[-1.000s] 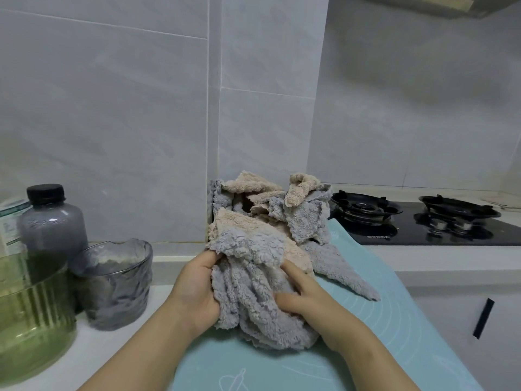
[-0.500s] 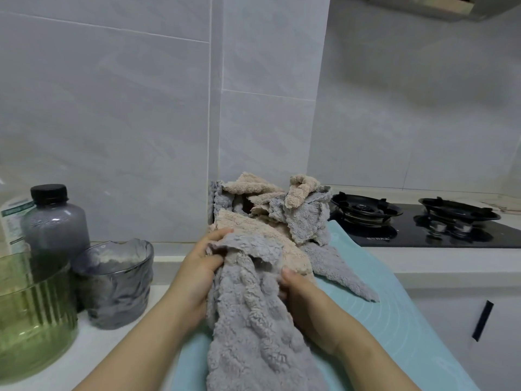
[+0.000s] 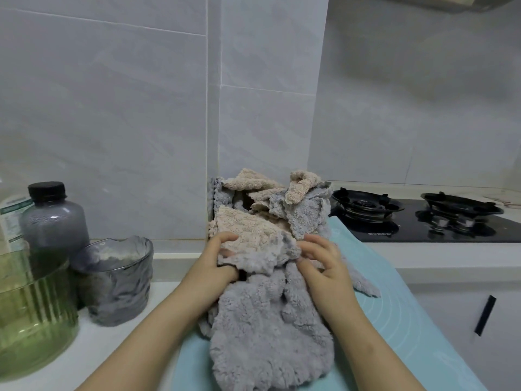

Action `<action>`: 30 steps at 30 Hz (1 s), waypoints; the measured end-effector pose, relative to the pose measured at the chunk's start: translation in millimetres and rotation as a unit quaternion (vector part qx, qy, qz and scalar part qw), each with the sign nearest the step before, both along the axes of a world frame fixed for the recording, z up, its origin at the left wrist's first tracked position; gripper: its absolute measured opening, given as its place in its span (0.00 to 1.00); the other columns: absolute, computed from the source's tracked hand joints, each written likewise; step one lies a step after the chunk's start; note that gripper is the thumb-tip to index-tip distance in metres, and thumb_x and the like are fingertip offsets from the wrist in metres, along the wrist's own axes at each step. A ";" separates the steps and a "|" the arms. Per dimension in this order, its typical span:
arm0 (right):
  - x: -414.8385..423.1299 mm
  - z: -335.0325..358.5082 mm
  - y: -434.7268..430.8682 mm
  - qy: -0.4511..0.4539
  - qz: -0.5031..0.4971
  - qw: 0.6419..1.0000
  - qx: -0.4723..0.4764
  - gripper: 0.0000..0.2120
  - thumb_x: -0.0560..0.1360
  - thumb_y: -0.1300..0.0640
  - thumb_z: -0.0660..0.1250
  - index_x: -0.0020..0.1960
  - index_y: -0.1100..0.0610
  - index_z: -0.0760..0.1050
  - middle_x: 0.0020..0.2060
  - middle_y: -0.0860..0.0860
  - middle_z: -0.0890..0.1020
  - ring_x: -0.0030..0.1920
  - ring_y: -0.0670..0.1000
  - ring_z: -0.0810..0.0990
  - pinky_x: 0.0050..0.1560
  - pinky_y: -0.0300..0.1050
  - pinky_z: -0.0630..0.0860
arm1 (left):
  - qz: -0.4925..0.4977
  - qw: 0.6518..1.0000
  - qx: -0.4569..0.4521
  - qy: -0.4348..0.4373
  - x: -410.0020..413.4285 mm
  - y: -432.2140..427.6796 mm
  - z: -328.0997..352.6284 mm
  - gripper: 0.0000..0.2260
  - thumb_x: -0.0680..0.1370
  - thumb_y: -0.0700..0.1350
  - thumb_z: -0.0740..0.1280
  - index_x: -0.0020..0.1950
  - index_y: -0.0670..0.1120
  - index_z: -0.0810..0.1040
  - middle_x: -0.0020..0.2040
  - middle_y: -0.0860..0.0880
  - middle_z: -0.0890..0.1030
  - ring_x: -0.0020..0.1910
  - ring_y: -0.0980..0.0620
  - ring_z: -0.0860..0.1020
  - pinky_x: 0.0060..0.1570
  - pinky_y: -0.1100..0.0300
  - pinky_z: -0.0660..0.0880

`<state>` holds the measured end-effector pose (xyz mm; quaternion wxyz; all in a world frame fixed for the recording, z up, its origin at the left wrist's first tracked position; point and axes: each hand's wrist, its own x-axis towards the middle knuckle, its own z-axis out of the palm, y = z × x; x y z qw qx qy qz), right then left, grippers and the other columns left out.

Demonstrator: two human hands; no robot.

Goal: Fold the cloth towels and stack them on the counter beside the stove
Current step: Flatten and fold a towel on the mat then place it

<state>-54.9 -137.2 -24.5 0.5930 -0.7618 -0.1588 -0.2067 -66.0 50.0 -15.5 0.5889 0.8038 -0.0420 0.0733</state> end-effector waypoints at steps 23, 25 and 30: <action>2.7 -3.0 -11.8 -0.029 -0.206 0.972 -0.111 0.09 0.73 0.61 0.67 0.42 0.46 0.75 0.42 0.49 0.78 0.48 0.52 0.73 0.45 0.46 0.66 | 0.098 0.978 -0.185 0.005 8.7 13.7 -2.4 0.22 0.60 0.41 0.65 0.54 0.49 0.74 0.47 0.44 0.80 0.45 0.44 0.79 0.49 0.46 0.76; 4.4 -4.9 -14.2 -0.055 -0.256 0.960 -0.100 0.07 0.73 0.60 0.69 0.49 0.51 0.79 0.45 0.50 0.77 0.50 0.54 0.72 0.49 0.49 0.68 | 0.140 0.980 -0.139 -0.021 11.1 15.3 -4.2 0.11 0.69 0.40 0.67 0.49 0.52 0.75 0.47 0.45 0.81 0.48 0.43 0.79 0.54 0.44 0.76; 1.0 -5.0 -17.2 -0.038 -0.364 0.923 -0.124 0.10 0.71 0.57 0.70 0.51 0.51 0.81 0.40 0.50 0.68 0.45 0.53 0.67 0.49 0.52 0.69 | 0.215 0.968 0.067 -0.109 10.3 17.1 -6.4 0.07 0.75 0.36 0.63 0.44 0.46 0.77 0.41 0.47 0.80 0.46 0.43 0.77 0.39 0.55 0.70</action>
